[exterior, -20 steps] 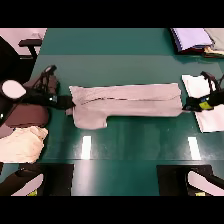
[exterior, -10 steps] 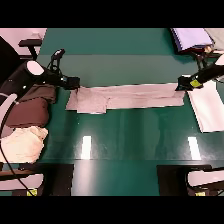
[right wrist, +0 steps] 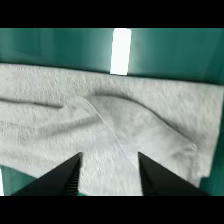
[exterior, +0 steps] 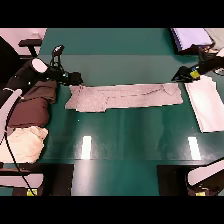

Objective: Fold the shirts.

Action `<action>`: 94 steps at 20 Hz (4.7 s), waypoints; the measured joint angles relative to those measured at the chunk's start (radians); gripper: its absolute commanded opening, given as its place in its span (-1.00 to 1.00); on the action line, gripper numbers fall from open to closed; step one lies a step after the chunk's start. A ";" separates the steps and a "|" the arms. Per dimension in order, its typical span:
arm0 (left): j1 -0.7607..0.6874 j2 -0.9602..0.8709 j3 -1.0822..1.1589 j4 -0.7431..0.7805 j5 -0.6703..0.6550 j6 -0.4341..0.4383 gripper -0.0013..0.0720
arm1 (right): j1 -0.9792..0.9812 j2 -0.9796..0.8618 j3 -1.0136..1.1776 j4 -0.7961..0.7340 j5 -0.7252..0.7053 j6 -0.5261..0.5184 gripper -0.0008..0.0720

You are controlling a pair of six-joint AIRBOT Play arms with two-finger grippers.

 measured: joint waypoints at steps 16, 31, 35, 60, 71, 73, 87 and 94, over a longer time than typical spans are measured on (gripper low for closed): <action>-0.180 -0.030 0.042 -0.090 -0.034 -0.031 -0.91 | -0.198 -0.082 -0.246 0.217 -0.025 -0.046 0.13; -0.352 -0.417 0.385 -0.188 0.016 -0.045 -0.91 | -0.031 0.147 -0.102 0.274 -0.026 -0.071 -0.95; -0.396 -0.500 0.469 -0.190 0.008 -0.055 -0.91 | 0.098 0.183 0.026 0.365 -0.001 -0.045 -0.95; 0.147 0.037 0.528 0.069 -0.232 -0.079 -0.91 | 0.845 -0.081 0.230 0.477 -0.395 -0.140 0.45; 0.205 0.117 0.527 0.066 -0.334 -0.057 -0.91 | 0.504 0.031 -0.174 0.296 -0.225 -0.090 0.51; 0.206 0.119 0.527 0.045 -0.341 -0.044 -0.91 | 0.418 0.053 -0.272 0.291 -0.242 -0.061 0.51; 0.207 0.119 0.527 -0.006 -0.360 -0.022 -0.91 | 0.513 -0.217 -0.106 0.424 -0.297 0.006 -0.94; 0.089 0.119 0.527 0.000 -0.383 0.013 -0.91 | 0.498 -0.252 0.145 0.377 -0.267 0.048 -0.95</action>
